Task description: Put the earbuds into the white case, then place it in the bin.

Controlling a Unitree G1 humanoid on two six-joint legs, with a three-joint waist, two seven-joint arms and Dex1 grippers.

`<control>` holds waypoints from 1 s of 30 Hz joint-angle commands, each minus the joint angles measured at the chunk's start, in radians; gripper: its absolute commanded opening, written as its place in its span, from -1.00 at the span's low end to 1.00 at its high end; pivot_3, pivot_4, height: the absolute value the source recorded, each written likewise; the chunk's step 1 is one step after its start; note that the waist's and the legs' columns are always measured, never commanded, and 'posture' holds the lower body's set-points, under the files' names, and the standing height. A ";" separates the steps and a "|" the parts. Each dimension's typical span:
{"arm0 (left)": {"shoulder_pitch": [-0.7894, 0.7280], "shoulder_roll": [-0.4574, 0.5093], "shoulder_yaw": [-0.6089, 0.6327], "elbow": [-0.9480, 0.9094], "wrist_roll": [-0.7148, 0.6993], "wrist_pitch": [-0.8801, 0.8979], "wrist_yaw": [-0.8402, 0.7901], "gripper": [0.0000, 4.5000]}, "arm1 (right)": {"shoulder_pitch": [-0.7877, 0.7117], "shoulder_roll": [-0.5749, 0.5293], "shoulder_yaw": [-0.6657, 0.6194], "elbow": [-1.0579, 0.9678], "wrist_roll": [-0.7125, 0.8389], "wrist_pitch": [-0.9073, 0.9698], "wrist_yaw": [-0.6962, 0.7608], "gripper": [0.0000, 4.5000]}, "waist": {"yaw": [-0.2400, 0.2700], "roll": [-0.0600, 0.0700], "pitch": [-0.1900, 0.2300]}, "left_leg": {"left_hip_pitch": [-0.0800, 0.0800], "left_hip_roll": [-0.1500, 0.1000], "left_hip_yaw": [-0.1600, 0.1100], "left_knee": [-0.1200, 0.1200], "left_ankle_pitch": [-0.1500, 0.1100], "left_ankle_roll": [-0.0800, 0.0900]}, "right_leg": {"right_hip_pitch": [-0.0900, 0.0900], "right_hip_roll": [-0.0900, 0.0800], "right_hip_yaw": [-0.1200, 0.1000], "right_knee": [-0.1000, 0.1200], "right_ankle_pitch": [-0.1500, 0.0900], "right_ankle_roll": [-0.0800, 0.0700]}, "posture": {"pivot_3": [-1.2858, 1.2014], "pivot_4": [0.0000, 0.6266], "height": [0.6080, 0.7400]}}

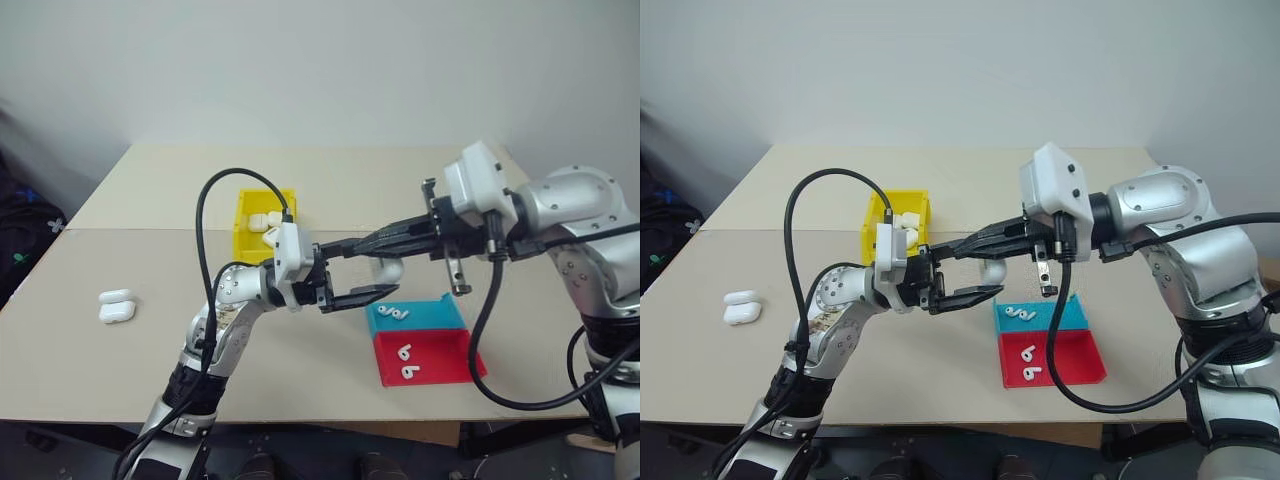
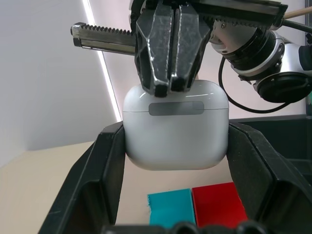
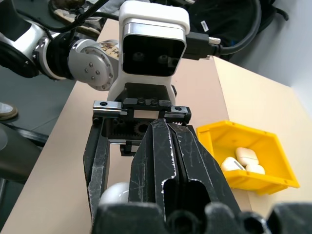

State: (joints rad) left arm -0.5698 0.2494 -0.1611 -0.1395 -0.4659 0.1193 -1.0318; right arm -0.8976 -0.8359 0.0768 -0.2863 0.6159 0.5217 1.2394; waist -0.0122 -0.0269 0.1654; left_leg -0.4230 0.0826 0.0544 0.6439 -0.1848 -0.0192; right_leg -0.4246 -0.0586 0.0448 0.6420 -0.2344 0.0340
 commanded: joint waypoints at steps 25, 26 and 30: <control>-0.355 -0.053 0.202 0.383 0.450 0.301 0.977 0.24 | 0.245 0.131 -0.374 -0.088 0.297 0.122 -0.483 -0.98 | -0.001 0.000 0.000 | 0.001 -0.001 -0.002 0.000 0.000 0.000 | 0.002 0.000 0.000 0.000 0.000 0.004 | 0.03 -0.52 1.00; -0.368 -0.052 0.196 0.429 0.472 0.306 1.001 0.24 | 0.252 0.125 -0.364 -0.089 0.287 0.125 -0.486 -0.98 | 0.000 0.000 0.000 | 0.001 -0.001 -0.002 0.000 0.000 0.000 | 0.002 0.000 0.000 0.000 0.000 0.004 | 0.03 -0.52 1.00; -0.381 -0.055 0.178 0.521 0.502 0.307 1.022 0.24 | 0.270 0.108 -0.341 -0.102 0.261 0.135 -0.497 -0.98 | 0.000 0.000 0.000 | -0.001 -0.001 -0.001 -0.001 0.000 0.000 | 0.000 0.000 0.000 -0.001 0.001 0.002 | 0.03 -0.52 1.00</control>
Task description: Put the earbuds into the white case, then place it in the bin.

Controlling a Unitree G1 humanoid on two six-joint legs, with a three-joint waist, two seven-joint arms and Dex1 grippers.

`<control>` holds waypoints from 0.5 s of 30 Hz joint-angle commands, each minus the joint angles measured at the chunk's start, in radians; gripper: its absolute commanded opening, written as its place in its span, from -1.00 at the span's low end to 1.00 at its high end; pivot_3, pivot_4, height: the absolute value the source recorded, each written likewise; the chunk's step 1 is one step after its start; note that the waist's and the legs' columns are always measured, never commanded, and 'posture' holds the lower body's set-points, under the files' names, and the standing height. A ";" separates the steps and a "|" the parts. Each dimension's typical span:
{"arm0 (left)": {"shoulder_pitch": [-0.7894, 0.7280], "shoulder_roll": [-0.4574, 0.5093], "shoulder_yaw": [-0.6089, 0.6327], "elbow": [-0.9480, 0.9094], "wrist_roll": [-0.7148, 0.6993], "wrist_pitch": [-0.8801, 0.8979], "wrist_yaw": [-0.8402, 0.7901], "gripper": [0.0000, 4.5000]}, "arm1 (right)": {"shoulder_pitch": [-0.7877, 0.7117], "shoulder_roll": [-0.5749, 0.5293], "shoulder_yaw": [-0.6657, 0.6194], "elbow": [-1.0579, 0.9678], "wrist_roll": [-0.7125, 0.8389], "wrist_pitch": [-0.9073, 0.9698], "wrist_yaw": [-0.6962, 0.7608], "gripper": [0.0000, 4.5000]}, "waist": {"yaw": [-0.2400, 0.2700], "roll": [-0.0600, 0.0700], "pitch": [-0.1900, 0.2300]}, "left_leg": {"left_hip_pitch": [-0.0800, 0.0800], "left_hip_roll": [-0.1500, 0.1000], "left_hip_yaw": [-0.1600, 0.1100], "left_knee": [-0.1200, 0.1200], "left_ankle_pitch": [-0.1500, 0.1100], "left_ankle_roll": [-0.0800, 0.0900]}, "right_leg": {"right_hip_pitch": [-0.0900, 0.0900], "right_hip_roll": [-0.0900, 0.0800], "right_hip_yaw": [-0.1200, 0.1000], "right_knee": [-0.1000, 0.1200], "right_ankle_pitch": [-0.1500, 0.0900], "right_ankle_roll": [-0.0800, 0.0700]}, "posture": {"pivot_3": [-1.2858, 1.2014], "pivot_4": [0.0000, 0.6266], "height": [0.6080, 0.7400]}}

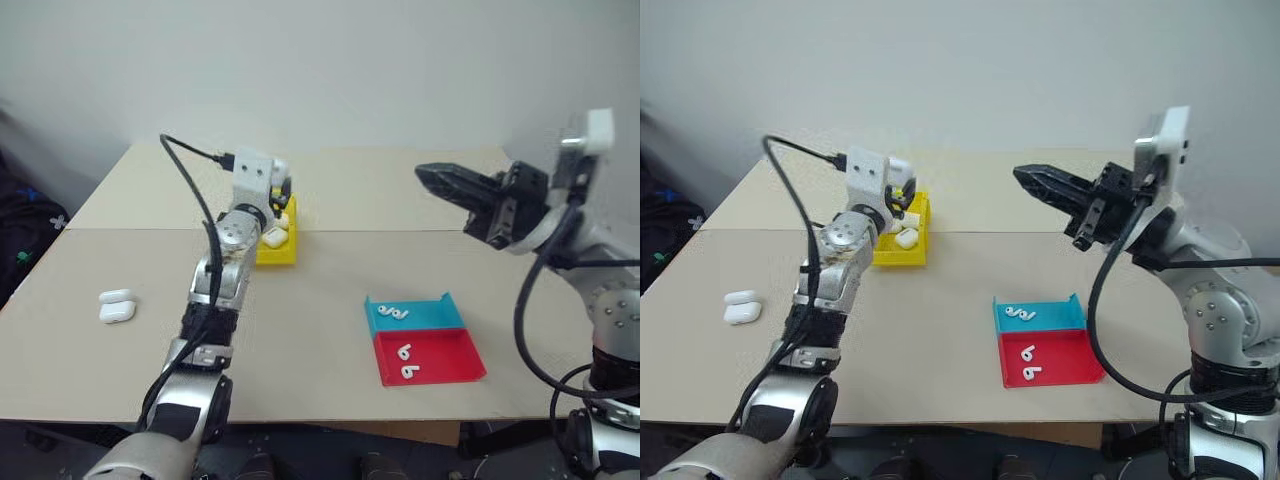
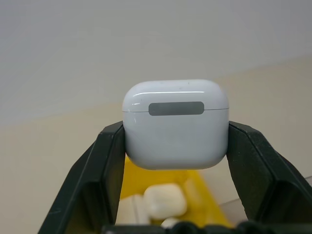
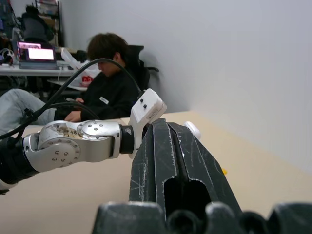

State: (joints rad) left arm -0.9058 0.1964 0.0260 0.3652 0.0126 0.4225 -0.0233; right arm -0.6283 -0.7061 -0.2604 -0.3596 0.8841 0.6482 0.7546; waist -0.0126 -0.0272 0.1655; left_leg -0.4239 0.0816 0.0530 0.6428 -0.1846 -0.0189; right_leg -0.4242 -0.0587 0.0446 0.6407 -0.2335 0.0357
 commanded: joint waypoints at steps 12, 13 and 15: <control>-0.030 -0.013 -0.006 0.068 0.019 0.059 -0.008 0.98 | -0.001 -0.044 0.029 -0.066 0.000 0.059 -0.037 -1.00 | 0.001 0.000 0.000 | 0.000 -0.001 0.000 -0.001 0.000 0.000 | 0.000 -0.001 0.000 0.000 0.000 0.000 | 0.03 -0.52 1.00; -0.028 -0.013 -0.009 0.066 0.024 0.053 -0.006 0.98 | -0.003 -0.044 0.031 -0.065 -0.002 0.058 -0.037 -1.00 | 0.001 0.000 0.000 | 0.000 -0.001 0.000 -0.001 0.000 0.000 | 0.000 -0.001 0.000 0.000 0.000 0.000 | 0.03 -0.52 1.00; -0.014 -0.018 0.003 0.048 0.015 0.012 -0.002 0.98 | -0.005 -0.046 0.039 -0.062 -0.013 0.058 -0.035 -1.00 | 0.001 0.000 0.000 | 0.000 -0.001 0.000 -0.001 0.000 0.000 | 0.000 -0.001 0.000 0.000 0.000 0.000 | 0.03 -0.52 1.00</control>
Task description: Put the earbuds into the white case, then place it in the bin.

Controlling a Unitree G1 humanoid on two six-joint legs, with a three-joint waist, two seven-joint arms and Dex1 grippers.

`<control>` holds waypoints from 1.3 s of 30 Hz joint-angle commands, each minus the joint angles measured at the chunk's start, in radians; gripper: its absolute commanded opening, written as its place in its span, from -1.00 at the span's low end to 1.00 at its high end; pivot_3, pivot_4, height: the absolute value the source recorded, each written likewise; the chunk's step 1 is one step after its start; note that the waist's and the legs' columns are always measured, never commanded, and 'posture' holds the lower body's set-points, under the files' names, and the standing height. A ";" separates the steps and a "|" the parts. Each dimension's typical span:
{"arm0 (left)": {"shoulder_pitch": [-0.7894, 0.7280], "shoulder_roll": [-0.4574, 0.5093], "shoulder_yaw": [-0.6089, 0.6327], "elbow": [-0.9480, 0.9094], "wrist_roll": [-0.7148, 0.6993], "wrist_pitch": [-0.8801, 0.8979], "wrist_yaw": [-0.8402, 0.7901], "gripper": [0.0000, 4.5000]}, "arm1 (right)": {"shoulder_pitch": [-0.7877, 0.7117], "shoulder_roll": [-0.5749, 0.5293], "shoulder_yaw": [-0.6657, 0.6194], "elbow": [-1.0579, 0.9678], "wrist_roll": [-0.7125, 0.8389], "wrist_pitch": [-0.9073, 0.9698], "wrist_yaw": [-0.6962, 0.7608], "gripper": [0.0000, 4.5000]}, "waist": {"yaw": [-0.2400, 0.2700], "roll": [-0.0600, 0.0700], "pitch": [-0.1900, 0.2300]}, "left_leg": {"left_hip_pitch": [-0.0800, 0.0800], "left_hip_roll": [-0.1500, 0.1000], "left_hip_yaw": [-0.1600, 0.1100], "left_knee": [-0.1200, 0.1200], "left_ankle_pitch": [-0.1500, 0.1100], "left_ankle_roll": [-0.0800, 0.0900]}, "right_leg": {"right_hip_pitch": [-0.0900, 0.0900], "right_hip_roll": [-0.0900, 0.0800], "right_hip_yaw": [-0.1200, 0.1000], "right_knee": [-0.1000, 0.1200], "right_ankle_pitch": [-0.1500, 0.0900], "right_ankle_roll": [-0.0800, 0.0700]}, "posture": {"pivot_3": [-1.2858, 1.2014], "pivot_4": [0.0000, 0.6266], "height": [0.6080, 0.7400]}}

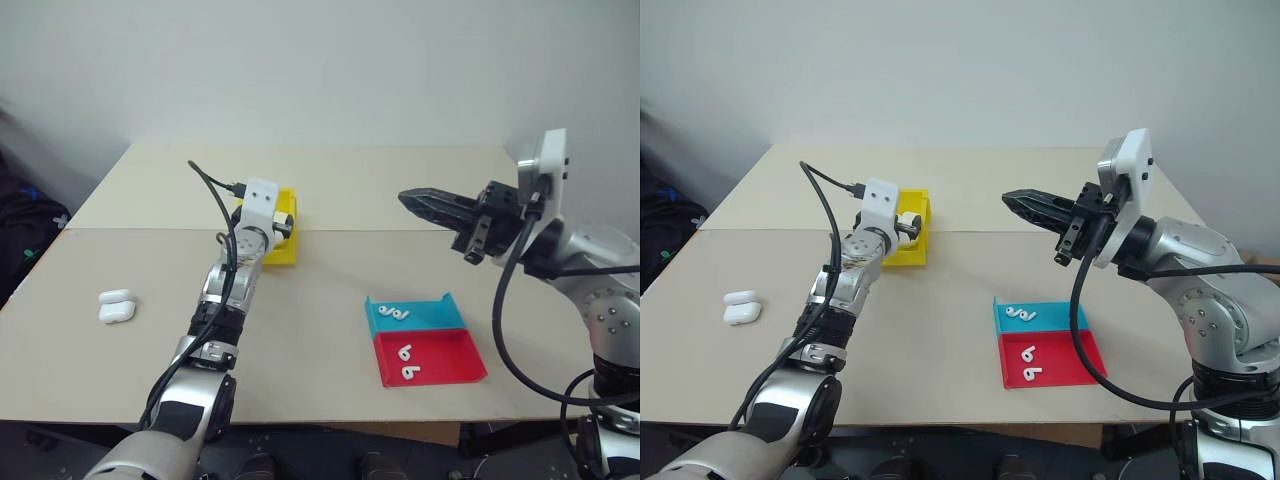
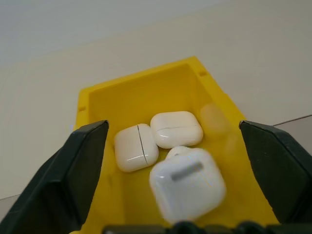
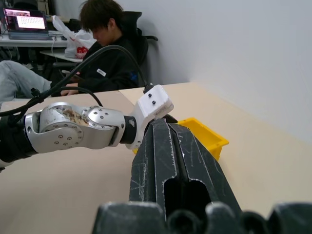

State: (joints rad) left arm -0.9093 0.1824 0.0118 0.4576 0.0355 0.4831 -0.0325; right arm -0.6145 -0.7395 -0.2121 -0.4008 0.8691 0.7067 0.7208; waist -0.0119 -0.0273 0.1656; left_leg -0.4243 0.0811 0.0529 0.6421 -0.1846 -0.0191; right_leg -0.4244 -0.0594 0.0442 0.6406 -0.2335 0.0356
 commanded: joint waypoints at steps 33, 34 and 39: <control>1.122 0.677 0.693 -1.057 -0.776 -0.004 -0.995 0.98 | 0.581 -0.477 -0.262 0.250 -0.404 -0.563 0.786 -1.00 | 0.000 0.000 0.000 | 0.009 0.003 0.004 0.000 0.000 -0.002 | 0.003 0.000 0.002 0.002 -0.009 -0.004 | 0.03 -0.52 1.00; 1.129 0.677 0.699 -1.062 -0.774 -0.002 -0.989 0.98 | 0.576 -0.477 -0.255 0.255 -0.408 -0.570 0.786 -1.00 | 0.000 0.000 0.000 | 0.010 0.003 0.004 0.000 0.000 -0.002 | 0.003 -0.001 0.002 0.002 -0.009 -0.004 | 0.03 -0.52 1.00; 1.145 0.672 0.711 -1.079 -0.784 0.007 -0.972 0.98 | 0.553 -0.476 -0.223 0.258 -0.415 -0.572 0.786 -1.00 | -0.001 0.000 0.000 | 0.010 0.003 0.004 0.000 0.000 -0.002 | 0.003 0.000 0.002 0.002 -0.009 -0.004 | 0.03 -0.52 1.00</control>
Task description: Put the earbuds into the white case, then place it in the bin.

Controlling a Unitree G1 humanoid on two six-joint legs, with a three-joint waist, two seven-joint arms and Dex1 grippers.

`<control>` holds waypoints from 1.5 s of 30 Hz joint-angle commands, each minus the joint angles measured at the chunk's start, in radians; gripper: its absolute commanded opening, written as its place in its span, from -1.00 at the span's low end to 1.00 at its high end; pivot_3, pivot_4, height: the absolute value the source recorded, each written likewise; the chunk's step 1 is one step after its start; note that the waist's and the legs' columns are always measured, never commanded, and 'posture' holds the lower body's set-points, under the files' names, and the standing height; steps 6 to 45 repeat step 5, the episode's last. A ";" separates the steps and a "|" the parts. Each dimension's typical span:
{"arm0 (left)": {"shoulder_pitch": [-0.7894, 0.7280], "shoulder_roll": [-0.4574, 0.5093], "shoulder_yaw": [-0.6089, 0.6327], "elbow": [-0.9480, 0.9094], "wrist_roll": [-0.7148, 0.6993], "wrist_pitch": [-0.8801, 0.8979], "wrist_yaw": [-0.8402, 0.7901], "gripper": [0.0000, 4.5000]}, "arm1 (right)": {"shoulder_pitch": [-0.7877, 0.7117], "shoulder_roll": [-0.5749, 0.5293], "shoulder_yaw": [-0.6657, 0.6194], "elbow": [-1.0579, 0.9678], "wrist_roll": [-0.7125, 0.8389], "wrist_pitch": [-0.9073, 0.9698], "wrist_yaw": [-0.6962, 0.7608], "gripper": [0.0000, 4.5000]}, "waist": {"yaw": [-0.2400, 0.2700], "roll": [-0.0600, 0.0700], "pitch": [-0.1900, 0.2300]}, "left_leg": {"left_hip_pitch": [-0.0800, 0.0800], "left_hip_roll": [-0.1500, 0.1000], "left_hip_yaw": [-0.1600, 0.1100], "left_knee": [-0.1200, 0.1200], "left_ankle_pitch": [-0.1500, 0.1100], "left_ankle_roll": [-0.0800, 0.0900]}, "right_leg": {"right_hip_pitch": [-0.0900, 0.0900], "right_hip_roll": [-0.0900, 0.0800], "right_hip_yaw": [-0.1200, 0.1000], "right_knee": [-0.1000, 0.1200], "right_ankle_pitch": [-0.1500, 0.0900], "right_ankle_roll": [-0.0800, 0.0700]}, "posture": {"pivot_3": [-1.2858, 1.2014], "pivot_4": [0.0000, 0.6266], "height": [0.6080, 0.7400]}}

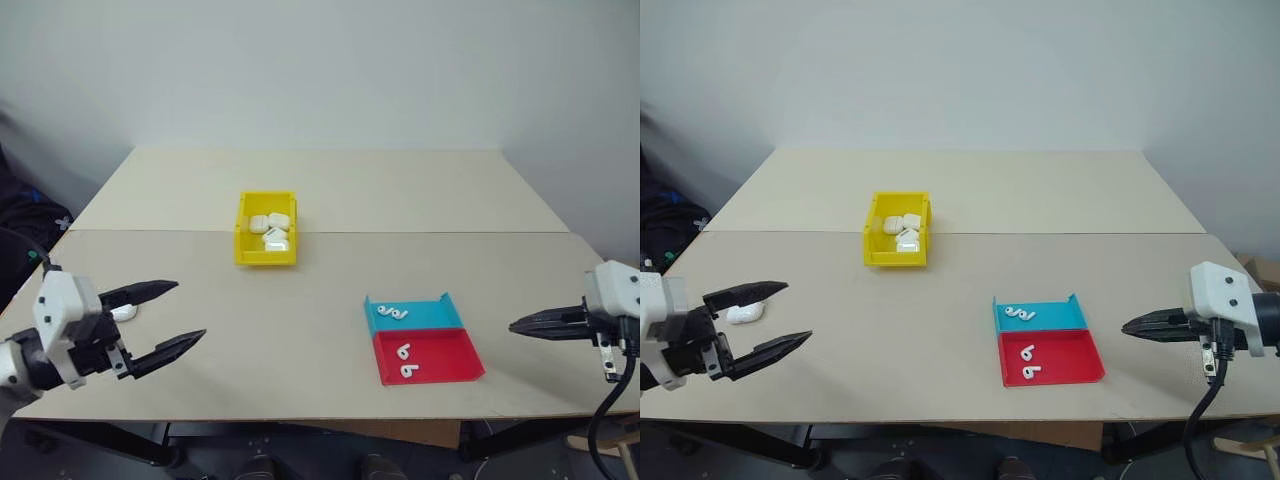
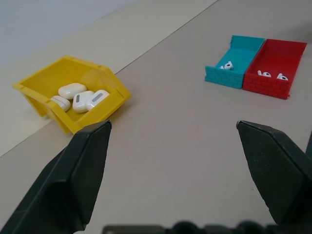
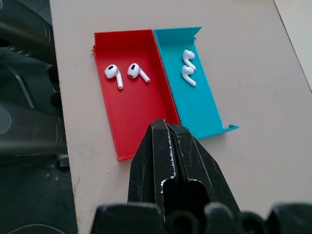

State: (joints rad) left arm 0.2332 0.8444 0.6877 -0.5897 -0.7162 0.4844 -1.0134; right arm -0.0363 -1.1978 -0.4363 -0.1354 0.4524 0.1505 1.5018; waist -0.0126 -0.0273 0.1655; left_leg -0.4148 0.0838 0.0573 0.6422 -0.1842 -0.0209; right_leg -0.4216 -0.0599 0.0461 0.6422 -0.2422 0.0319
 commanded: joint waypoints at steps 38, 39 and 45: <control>0.018 0.011 0.042 -0.039 -0.048 0.019 0.029 0.98 | -0.023 -0.010 0.008 -0.014 -0.007 -0.019 -0.007 -1.00 | 0.000 0.000 0.000 | 0.000 0.000 0.000 0.000 0.000 0.000 | 0.000 0.000 0.000 0.000 0.000 0.000 | 0.03 -0.52 1.00; 0.018 0.011 0.042 -0.039 -0.048 0.019 0.029 0.98 | -0.023 -0.010 0.008 -0.014 -0.007 -0.019 -0.007 -1.00 | 0.000 0.000 0.000 | 0.000 0.000 0.000 0.000 0.000 0.000 | 0.000 0.000 0.000 0.000 0.000 0.000 | 0.03 -0.52 1.00; 0.018 0.011 0.042 -0.039 -0.048 0.019 0.029 0.98 | -0.023 -0.010 0.008 -0.014 -0.007 -0.019 -0.007 -1.00 | 0.000 0.000 0.000 | 0.000 0.000 0.000 0.000 0.000 0.000 | 0.000 0.000 0.000 0.000 0.000 0.000 | 0.03 -0.52 1.00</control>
